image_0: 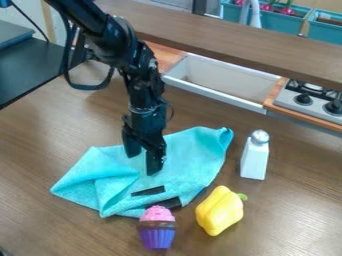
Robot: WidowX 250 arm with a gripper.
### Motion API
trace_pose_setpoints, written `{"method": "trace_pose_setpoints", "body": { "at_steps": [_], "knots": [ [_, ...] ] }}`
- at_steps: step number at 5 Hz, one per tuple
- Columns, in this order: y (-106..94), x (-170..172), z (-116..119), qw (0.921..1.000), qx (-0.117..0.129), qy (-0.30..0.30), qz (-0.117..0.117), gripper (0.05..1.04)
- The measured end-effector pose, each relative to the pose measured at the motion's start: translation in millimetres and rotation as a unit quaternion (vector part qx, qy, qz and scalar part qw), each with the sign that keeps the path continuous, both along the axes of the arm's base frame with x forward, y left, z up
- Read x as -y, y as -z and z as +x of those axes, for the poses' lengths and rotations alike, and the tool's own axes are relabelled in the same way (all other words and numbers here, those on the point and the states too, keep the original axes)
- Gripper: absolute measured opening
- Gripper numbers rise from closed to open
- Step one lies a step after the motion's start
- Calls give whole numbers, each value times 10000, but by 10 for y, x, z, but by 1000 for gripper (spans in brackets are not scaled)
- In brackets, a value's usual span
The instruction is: Move the cloth from top left to bottom right
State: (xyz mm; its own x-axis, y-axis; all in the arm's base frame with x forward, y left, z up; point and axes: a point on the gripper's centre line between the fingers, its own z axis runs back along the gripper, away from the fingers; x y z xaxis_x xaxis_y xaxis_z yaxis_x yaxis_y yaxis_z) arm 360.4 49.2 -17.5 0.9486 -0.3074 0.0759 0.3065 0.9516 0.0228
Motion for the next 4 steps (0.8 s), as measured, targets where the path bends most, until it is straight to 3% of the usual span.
{"method": "trace_pose_setpoints", "body": {
  "at_steps": [4],
  "knots": [
    [-5, -338, 472, 9973, 278, -638, 228, 999]
  ]
}}
